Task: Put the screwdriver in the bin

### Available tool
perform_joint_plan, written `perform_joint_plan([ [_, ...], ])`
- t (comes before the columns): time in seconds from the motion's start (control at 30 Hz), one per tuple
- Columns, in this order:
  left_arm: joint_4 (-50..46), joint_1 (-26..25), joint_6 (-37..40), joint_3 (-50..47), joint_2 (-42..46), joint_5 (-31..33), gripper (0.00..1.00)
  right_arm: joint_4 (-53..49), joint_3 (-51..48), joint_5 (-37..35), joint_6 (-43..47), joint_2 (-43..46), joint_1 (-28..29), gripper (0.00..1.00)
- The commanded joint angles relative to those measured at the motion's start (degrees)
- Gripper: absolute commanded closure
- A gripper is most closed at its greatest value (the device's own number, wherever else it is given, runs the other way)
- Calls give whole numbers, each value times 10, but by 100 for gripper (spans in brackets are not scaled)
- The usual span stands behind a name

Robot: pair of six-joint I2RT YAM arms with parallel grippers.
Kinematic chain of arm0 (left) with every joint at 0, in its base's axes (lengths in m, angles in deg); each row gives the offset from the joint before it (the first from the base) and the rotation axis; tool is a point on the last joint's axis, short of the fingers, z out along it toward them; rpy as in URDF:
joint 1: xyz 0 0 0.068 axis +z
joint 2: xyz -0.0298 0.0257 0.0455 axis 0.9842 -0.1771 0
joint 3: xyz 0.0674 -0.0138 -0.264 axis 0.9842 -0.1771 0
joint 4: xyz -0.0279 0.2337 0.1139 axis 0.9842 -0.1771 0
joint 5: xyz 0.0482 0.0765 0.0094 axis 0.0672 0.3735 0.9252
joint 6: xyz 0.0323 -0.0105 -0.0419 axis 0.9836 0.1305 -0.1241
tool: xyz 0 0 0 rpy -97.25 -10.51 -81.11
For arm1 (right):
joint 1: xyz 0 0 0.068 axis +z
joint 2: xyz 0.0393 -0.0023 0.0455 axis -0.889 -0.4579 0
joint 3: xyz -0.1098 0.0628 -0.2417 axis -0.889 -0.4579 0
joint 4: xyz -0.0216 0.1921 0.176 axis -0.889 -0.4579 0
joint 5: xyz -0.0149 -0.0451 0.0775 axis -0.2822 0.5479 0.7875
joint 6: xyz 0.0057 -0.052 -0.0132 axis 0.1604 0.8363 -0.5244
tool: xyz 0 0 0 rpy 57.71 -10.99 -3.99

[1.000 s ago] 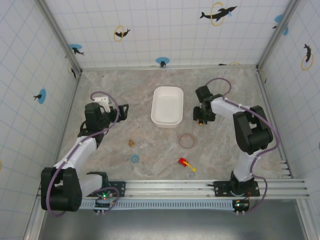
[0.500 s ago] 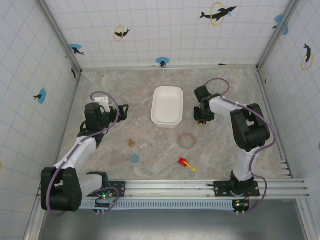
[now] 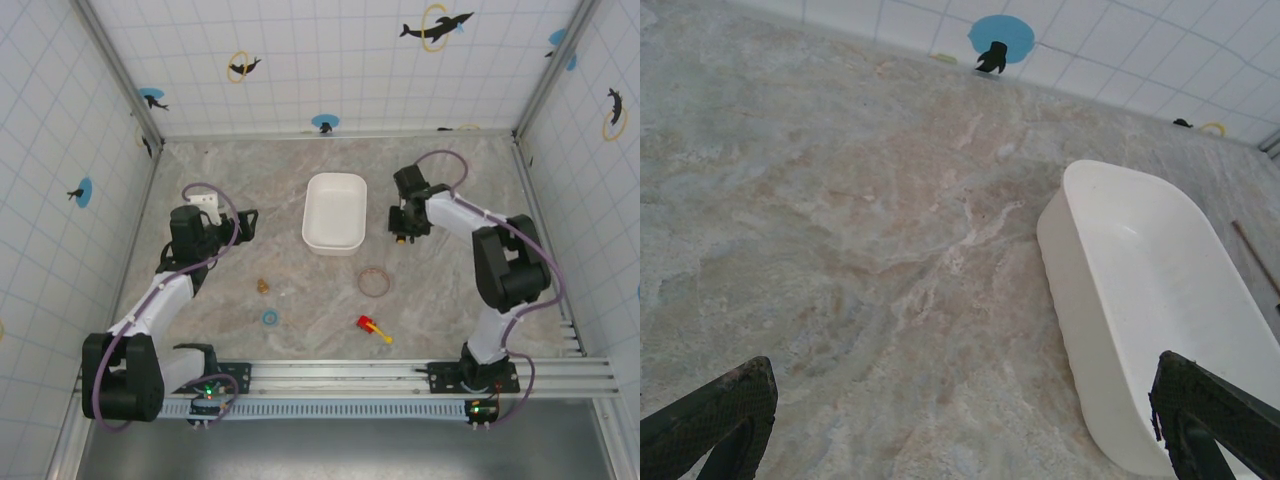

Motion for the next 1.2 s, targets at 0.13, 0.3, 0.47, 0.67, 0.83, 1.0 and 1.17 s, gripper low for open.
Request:
perform_joint_plan([
  [0.13, -5, -4, 17, 13, -3, -9, 2, 88, 82, -68, -56, 169, 47, 100],
  [0.3, -3, -4, 20, 10, -3, -5, 2, 227, 34, -235, -64, 208, 157, 100],
  [0.47, -2, -4, 23, 9, -1, -13, 2, 115, 101, -373, -106, 129, 244, 100],
  [0.67, -3, -4, 24, 12, 4, -19, 2, 8, 175, -335, -173, 29, 283, 100],
  [0.83, 2, -4, 21, 9, 0, -22, 2, -65, 226, -257, -190, -38, 284, 100],
  [1.0, 7, -4, 19, 3, -2, -17, 2, -107, 263, -186, -189, -100, 279, 100],
  [1.17, 1, -3, 25, 3, 0, -16, 2, -104, 267, -156, -194, -134, 274, 100],
])
